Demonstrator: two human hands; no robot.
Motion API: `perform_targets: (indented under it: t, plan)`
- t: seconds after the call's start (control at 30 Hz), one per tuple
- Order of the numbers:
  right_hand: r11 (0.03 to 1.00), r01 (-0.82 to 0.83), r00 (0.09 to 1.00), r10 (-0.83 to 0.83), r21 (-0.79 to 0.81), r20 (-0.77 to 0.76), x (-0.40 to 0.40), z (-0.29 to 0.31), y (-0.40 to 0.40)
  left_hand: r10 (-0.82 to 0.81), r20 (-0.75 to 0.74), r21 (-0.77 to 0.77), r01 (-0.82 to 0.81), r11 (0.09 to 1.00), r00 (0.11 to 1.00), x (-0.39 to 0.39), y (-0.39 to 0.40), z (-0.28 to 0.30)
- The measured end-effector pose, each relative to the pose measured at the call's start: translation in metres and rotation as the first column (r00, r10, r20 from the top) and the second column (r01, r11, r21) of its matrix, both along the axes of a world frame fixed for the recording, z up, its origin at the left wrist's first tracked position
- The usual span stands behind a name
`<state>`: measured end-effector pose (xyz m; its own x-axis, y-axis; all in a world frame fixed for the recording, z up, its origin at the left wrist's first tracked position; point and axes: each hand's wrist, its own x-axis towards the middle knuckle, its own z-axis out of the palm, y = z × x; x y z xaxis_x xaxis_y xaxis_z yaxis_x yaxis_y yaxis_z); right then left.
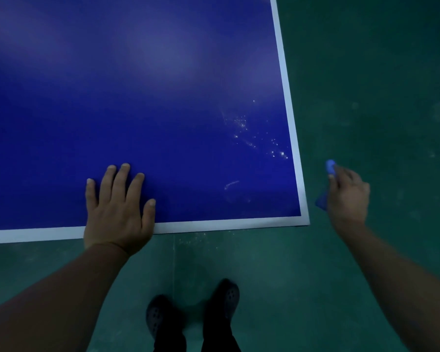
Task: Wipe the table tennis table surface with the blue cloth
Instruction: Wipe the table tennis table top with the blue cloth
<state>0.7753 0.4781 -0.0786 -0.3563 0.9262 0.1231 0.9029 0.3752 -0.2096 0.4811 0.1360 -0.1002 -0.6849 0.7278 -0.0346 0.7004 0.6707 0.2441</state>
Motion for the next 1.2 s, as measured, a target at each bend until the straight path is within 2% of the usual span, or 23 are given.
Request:
perform_targets:
  t: [0.07,0.13,0.23,0.33,0.4,0.53,0.6,0.67,0.7,0.77,0.83,0.9,1.03,1.1,1.17,1.2]
  plan:
    - [0.995,-0.081,0.992,0.087,0.066,-0.094,-0.023,0.009,-0.023,-0.003,-0.005,0.002,0.003,1.0,1.0,-0.001,0.0,-0.001]
    - [0.945,-0.304,0.946,0.315,0.119,-0.083,-0.054,0.012,-0.061,-0.007,-0.007,-0.002,0.007,1.0,1.0,-0.001,-0.001,-0.001]
    - [0.787,-0.589,0.793,0.606,0.182,-0.057,-0.098,0.002,-0.126,-0.004,-0.014,-0.004,0.004,1.0,1.0,0.0,-0.001,-0.002]
    - [0.624,-0.771,0.628,0.778,0.131,-0.008,-0.136,-0.017,-0.189,-0.006,-0.019,0.009,0.007,1.0,1.0,-0.001,-0.002,-0.003]
    - [0.633,-0.773,0.634,0.77,0.047,0.063,-0.141,-0.026,-0.191,-0.007,-0.018,0.004,0.007,1.0,1.0,-0.001,-0.003,-0.003]
    - [0.88,-0.473,0.866,0.456,0.038,0.207,-0.085,-0.034,-0.098,-0.006,-0.014,0.0,0.006,1.0,1.0,0.0,-0.001,-0.004]
    - [0.953,-0.295,0.95,0.285,0.068,0.126,-0.06,-0.025,-0.065,-0.004,-0.016,0.0,0.004,1.0,1.0,-0.001,-0.001,-0.004]
    - [0.982,-0.18,0.983,0.176,0.063,0.059,-0.065,-0.023,-0.07,-0.005,-0.021,0.005,0.005,1.0,1.0,-0.001,-0.002,-0.004]
    - [0.98,-0.186,0.982,0.183,0.068,0.048,-0.077,-0.023,-0.086,-0.006,-0.023,0.007,0.006,1.0,1.0,-0.001,-0.002,-0.004]
    - [0.933,-0.352,0.936,0.348,0.075,0.057,-0.109,-0.026,-0.131,-0.011,-0.025,0.007,0.012,1.0,1.0,-0.001,-0.002,-0.004]
    - [0.807,-0.585,0.811,0.582,0.079,0.057,-0.136,-0.029,-0.172,-0.014,-0.028,0.015,0.014,1.0,1.0,0.001,-0.001,-0.004]
    - [0.701,-0.711,0.703,0.709,0.057,0.054,-0.155,-0.026,-0.176,-0.009,-0.036,0.025,0.01,1.0,0.999,0.0,-0.001,-0.004]
    - [0.729,-0.685,0.727,0.683,0.012,0.069,-0.182,-0.024,-0.132,-0.017,-0.041,0.042,0.018,0.999,0.999,-0.001,-0.002,-0.005]
    - [0.738,-0.674,0.739,0.672,0.031,0.046,-0.202,-0.022,-0.127,0.004,0.001,0.117,-0.004,0.993,1.0,-0.001,0.001,-0.003]
    - [0.766,-0.642,0.767,0.642,-0.018,-0.004,-0.223,-0.021,-0.142,0.126,0.108,0.287,-0.153,0.946,0.986,-0.007,-0.005,0.0]
    - [0.748,-0.663,0.749,0.663,-0.027,-0.013,-0.23,-0.021,-0.156,0.222,0.153,0.37,-0.264,0.891,0.963,-0.015,-0.014,0.004]
